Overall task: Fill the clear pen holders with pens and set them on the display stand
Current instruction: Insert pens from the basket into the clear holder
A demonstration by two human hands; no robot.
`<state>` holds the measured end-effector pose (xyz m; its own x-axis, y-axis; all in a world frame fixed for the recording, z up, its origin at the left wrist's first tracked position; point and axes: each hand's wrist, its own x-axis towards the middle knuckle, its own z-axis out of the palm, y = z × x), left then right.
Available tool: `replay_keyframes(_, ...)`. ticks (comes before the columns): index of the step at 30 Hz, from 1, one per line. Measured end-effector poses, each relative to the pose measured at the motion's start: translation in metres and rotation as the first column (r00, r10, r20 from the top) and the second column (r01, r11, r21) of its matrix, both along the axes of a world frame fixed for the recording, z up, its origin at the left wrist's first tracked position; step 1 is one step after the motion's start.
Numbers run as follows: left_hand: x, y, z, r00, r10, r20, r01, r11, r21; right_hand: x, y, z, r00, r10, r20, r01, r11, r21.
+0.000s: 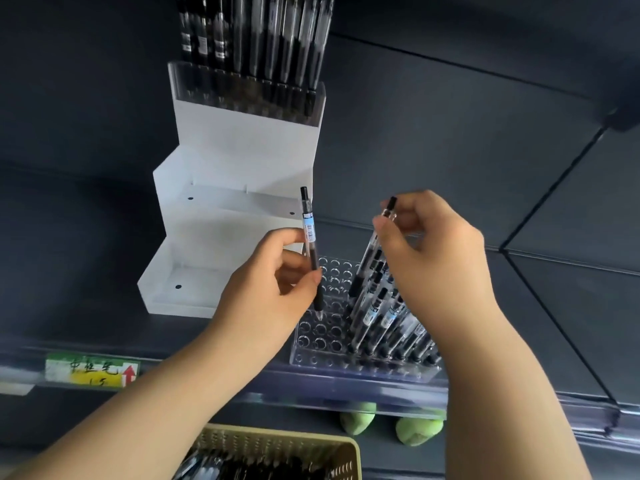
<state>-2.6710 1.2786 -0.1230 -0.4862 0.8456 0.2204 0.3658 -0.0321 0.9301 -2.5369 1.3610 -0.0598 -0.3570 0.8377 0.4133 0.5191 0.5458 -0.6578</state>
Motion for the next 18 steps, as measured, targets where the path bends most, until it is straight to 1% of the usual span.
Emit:
replay_keyframes(7,-0.004,0.0,0.002,1.0,-0.006,0.013,0.006,1.0,0.017,-0.01,0.001,-0.007,0.988,-0.011,0.153,0.004,0.999,0.044)
replay_keyframes(18,-0.009,-0.002,0.012,0.998,0.004,0.055,-0.007,0.998,0.066,-0.016,0.001,-0.016,0.957,-0.039,0.289,0.028,0.999,0.044)
